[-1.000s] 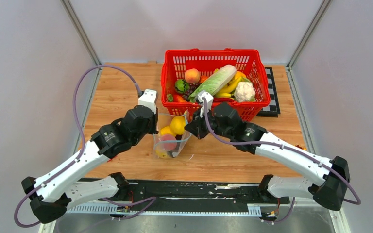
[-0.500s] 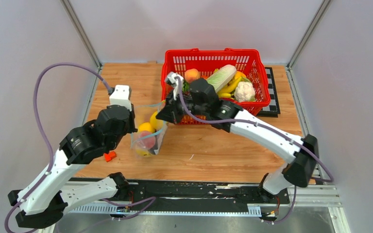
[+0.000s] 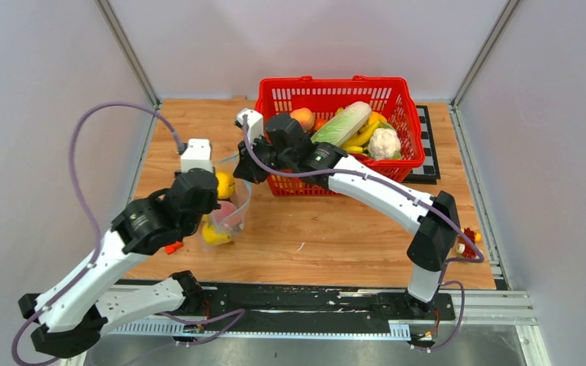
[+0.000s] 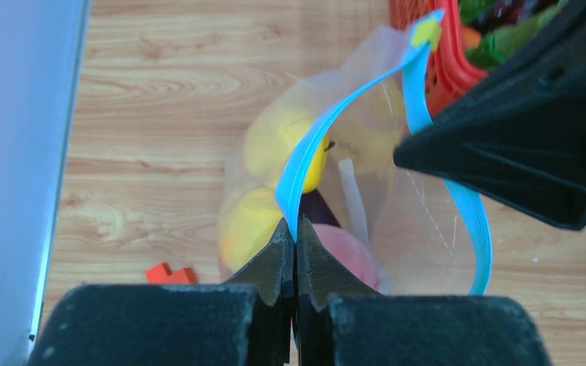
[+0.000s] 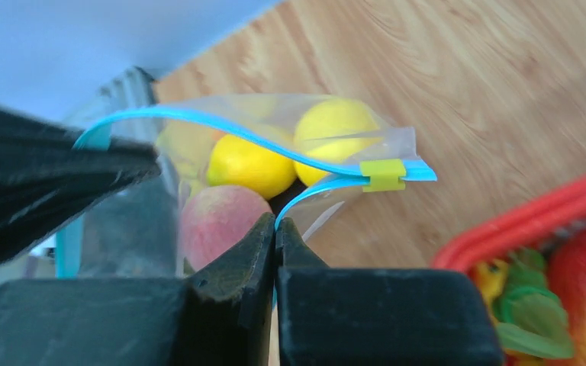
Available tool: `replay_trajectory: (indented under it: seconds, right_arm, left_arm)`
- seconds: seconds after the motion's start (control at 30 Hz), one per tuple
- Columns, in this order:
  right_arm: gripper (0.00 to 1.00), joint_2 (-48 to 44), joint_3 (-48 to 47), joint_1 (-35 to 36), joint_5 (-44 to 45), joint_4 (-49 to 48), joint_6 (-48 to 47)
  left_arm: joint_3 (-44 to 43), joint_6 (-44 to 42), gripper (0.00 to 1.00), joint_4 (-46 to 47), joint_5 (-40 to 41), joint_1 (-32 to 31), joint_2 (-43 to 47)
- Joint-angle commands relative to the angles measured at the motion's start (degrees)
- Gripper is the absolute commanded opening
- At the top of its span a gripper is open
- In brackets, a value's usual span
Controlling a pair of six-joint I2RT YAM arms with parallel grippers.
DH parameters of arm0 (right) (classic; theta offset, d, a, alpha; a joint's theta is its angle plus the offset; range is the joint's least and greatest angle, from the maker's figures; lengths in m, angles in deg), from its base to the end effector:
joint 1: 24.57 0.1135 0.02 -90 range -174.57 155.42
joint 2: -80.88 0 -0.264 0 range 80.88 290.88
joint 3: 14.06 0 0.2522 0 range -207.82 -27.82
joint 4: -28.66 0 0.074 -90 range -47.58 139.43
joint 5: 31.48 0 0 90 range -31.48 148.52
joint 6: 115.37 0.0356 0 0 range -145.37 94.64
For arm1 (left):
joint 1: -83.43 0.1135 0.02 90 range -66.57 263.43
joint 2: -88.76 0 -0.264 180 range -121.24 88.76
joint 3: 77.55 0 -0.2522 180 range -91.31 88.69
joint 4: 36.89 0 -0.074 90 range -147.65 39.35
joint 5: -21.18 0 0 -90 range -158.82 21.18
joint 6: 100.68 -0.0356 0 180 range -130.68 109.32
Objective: Place the food in the zip-top bag and seal the zipper
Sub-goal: Adjust the zipper food storage bag at the center of the board.
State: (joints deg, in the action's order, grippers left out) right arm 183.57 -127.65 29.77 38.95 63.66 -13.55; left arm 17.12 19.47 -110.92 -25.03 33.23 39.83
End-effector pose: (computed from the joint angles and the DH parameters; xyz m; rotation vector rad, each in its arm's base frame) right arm 0.2374 0.3513 0.3748 -0.9897 1.8901 1.0565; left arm 0.1012 -0.0830 0.4013 -0.0408 2.0269 -0.0202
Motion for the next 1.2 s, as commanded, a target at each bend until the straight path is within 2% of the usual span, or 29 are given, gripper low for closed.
replay_trajectory:
  seconds: [0.0, 0.07, 0.2, 0.47, 0.6, 0.67, 0.8, 0.9, 1.03, 1.1, 1.17]
  right_arm:
    - [0.03, 4.39, -2.47, -1.16, 11.76, 9.83, -7.94]
    - [0.04, 5.32, -5.18, -1.17, 12.95, 13.01, -10.14]
    - [0.08, 3.60, -5.28, -1.17, 12.38, 10.31, -11.59]
    - [0.17, 4.74, -8.88, -1.19, 1.70, 7.95, -10.20]
    - [0.29, 4.81, -10.54, -1.17, -2.55, 7.14, -10.03]
    - [0.43, 4.72, -11.70, -1.17, -3.34, 7.65, -10.54]
    - [0.52, 2.83, -12.89, -1.20, -1.89, 9.86, -13.37]
    - [0.54, -0.79, -11.64, -1.17, 1.13, 10.00, -16.35]
    - [0.62, -7.50, -5.62, -1.36, 12.42, 6.46, -21.35]
    - [0.63, -10.95, -2.35, -2.00, 17.78, 4.35, -22.89]
    - [0.63, -12.89, -0.16, -3.58, 19.52, 3.43, -23.40]
  left_arm:
    - [6.26, 1.38, 0.00, 8.84, -4.93, -0.08, -4.60]
    - [6.93, 1.98, 0.00, 9.02, -4.62, -0.08, -6.55]
    - [6.39, 1.84, 0.00, 10.16, -2.60, -0.08, -5.76]
    - [6.70, 2.19, 0.00, 9.44, 4.95, 0.03, 0.16]
    - [7.45, 2.15, 0.00, 8.32, 6.47, 0.01, 1.23]
    - [7.33, 2.36, 0.00, 7.50, 6.97, 0.01, 1.13]
    - [7.57, 2.27, 0.00, 7.27, 8.11, 0.10, 0.82]
    - [7.91, 1.86, 0.00, 8.14, 7.79, 0.10, 0.47]
    - [8.37, 1.46, 0.00, 9.12, 6.98, 0.18, -0.24]
    - [8.77, 1.41, 0.00, 9.65, 6.49, 0.18, -0.39]
    - [9.37, 1.10, 0.00, 10.74, 5.73, 0.18, -0.28]
